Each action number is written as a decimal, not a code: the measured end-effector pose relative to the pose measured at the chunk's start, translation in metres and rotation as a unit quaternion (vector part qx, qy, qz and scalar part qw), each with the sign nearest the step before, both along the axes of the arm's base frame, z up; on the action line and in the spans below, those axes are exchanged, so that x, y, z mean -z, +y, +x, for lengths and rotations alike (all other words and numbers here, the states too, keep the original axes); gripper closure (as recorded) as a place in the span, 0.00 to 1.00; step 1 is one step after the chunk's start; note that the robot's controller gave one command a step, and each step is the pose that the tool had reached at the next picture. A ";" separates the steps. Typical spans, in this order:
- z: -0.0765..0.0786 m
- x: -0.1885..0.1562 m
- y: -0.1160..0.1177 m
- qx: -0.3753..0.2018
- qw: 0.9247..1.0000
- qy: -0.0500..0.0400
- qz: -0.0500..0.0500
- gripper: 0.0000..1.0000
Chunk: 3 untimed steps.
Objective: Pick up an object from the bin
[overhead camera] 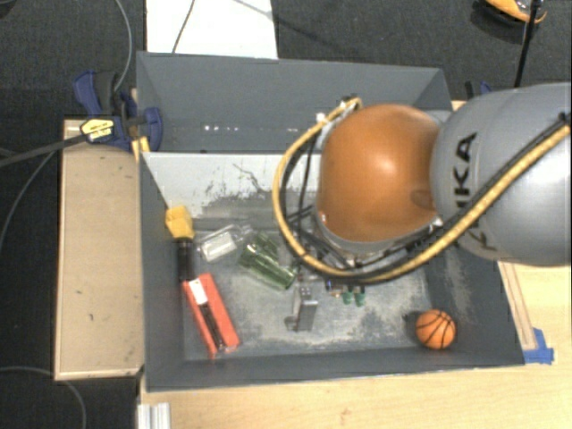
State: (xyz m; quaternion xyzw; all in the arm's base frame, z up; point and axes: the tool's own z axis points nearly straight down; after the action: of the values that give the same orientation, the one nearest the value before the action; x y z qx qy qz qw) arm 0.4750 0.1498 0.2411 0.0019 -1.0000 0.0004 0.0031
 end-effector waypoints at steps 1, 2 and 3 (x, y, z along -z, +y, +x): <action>0.002 -0.004 -0.001 0.003 1.000 -0.004 0.001 0.00; 0.034 0.059 0.019 0.000 1.000 -0.006 0.002 0.00; 0.049 0.087 0.007 0.102 0.995 -0.002 0.001 0.00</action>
Offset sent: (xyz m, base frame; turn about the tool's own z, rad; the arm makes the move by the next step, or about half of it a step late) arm 0.0821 0.0504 -0.1711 0.0001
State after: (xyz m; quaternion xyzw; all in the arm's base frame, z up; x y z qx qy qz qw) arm 0.5243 0.1571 0.1536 -0.1005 -0.9949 -0.0005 0.0010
